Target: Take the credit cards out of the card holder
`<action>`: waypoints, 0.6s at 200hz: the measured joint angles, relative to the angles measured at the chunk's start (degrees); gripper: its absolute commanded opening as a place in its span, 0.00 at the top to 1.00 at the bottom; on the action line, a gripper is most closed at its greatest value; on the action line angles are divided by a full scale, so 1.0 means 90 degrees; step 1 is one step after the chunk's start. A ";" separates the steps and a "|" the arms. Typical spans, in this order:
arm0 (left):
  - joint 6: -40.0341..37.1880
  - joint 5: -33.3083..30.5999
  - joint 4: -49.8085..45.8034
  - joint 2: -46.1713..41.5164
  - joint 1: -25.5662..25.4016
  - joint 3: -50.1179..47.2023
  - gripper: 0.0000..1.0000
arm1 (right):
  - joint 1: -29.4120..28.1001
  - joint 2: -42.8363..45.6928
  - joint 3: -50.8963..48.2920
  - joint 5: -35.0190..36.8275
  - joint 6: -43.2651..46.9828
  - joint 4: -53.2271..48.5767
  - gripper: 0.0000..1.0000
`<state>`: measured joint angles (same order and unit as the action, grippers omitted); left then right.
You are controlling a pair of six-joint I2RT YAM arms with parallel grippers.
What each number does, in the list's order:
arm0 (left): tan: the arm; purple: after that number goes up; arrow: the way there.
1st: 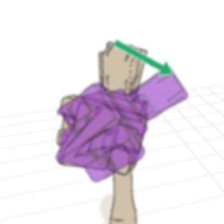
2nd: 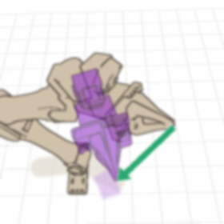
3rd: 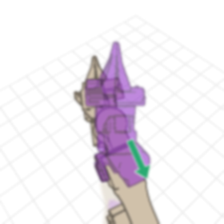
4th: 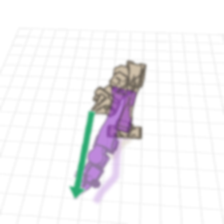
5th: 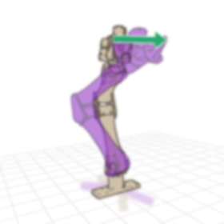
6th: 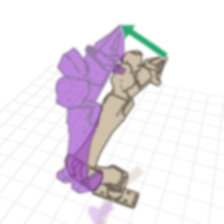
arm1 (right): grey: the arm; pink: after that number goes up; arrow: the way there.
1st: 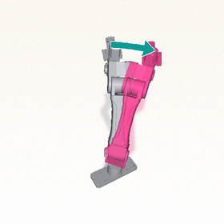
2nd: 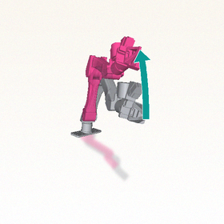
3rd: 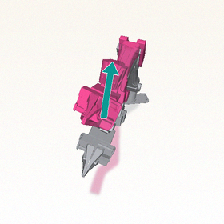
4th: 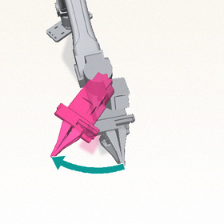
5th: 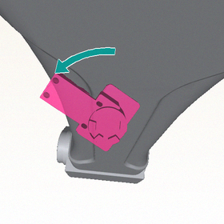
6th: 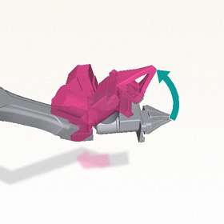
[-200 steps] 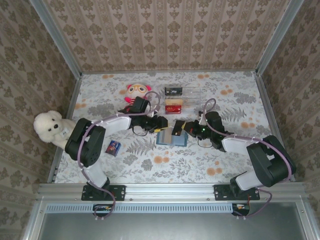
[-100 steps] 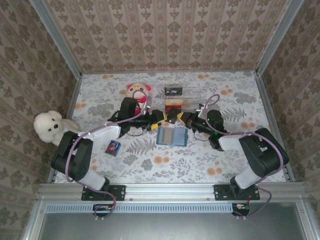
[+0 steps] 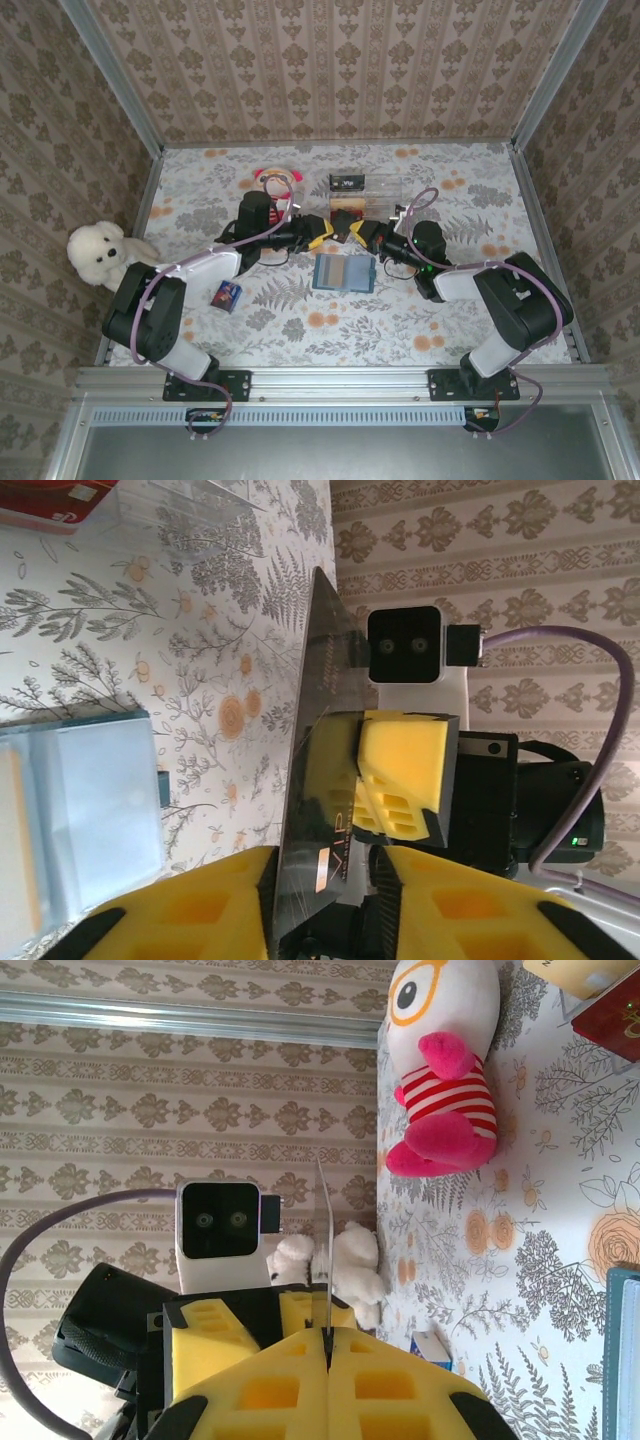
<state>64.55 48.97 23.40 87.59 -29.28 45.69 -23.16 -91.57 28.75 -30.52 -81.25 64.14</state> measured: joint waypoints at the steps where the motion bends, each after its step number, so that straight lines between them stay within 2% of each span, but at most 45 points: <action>1: 0.0010 0.0000 0.0002 0.0000 0.0000 0.0000 0.72 | 0.0000 0.0000 0.0002 0.0000 -0.0002 0.0000 1.00; 40: 0.0046 0.0080 0.0163 0.0000 0.0002 0.0000 0.82 | 0.0000 0.0000 0.0012 -0.0005 -0.0019 0.0012 1.00; 75: 0.0017 0.0085 0.0172 0.0010 0.0012 0.0000 1.00 | 0.0002 0.0000 0.0012 -0.0017 -0.0017 0.0022 1.00; 85: -0.0044 0.0087 0.0170 0.0010 0.0015 0.0000 1.00 | 0.0002 0.0000 0.0012 -0.0017 -0.0017 0.0019 1.00; 104: -0.0226 0.0083 0.0063 0.0010 0.0015 0.0000 1.00 | 0.0000 0.0024 0.0015 -0.0024 0.0015 -0.0104 0.89; 120: -0.0566 0.0068 -0.0262 0.0005 0.0015 0.0017 1.00 | -0.0007 0.0194 0.0017 -0.0051 0.0202 -0.0593 0.67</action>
<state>59.46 49.58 21.04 87.64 -29.15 45.84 -23.22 -89.82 28.91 -30.98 -79.44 58.81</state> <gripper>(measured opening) 0.048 0.199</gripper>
